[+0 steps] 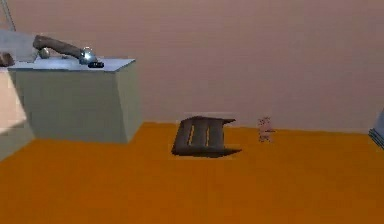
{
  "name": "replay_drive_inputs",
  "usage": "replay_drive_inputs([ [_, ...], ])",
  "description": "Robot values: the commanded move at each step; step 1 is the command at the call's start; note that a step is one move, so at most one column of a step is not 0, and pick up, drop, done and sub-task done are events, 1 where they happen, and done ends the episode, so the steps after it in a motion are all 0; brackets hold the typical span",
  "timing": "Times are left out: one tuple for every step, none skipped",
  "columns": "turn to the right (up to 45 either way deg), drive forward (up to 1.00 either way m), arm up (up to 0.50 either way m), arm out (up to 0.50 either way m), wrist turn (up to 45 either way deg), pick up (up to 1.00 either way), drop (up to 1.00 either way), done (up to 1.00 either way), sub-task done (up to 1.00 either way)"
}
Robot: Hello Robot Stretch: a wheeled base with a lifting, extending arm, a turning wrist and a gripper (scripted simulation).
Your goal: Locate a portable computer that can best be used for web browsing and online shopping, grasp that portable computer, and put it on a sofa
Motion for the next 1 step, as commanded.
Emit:
replay_drive_inputs([
  [-6.0, 0.0, 0.0, 0.0, 0.0, 0.0, 0.0, 0.0, 0.0],
])
